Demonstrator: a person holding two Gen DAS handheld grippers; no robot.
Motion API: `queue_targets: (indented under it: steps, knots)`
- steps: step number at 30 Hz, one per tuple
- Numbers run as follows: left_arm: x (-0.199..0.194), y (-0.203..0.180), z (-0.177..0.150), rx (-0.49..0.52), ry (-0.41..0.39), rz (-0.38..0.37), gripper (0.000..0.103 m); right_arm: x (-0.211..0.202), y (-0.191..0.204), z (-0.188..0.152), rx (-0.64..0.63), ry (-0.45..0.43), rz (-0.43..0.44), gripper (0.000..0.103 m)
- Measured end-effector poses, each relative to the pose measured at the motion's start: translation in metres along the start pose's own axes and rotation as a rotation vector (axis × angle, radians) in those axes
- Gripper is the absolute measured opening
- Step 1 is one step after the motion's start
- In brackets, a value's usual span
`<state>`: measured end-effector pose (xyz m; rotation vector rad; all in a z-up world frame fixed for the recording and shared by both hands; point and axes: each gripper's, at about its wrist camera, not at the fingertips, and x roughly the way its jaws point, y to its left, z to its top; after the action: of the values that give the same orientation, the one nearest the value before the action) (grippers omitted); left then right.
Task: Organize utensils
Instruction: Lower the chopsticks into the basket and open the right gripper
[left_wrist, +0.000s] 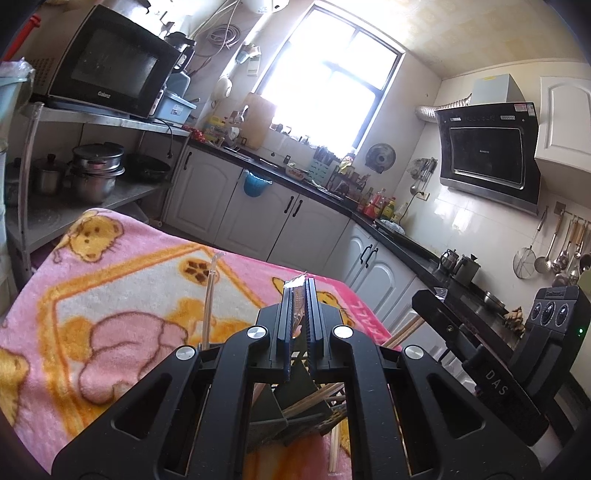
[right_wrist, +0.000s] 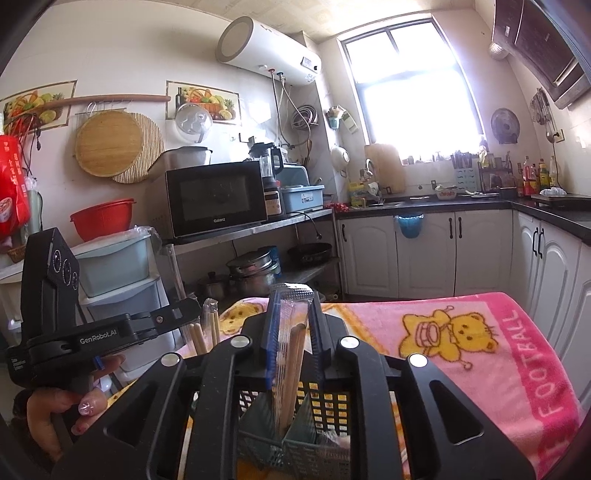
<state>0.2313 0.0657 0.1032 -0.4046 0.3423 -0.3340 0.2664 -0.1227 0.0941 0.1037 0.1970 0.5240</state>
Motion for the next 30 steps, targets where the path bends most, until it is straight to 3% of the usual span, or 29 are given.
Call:
queue_targets:
  steps: [4, 9, 17, 30]
  knots:
    - [-0.003, 0.001, -0.002, -0.005, 0.004, 0.002, 0.003, -0.007, 0.003, -0.001, -0.017, 0.010, -0.006, 0.029]
    - [-0.010, 0.003, -0.003, -0.017, 0.007, 0.009, 0.004, -0.016, 0.004, -0.004, -0.033, 0.030, -0.040, 0.035]
    - [-0.021, 0.007, -0.008, -0.031, 0.015, 0.042, 0.022, -0.030, -0.004, -0.012, -0.010, 0.073, -0.068, 0.041]
    - [-0.040, 0.010, -0.014, -0.047, 0.009, 0.080, 0.041, -0.039, -0.009, -0.022, 0.015, 0.125, -0.076, 0.049]
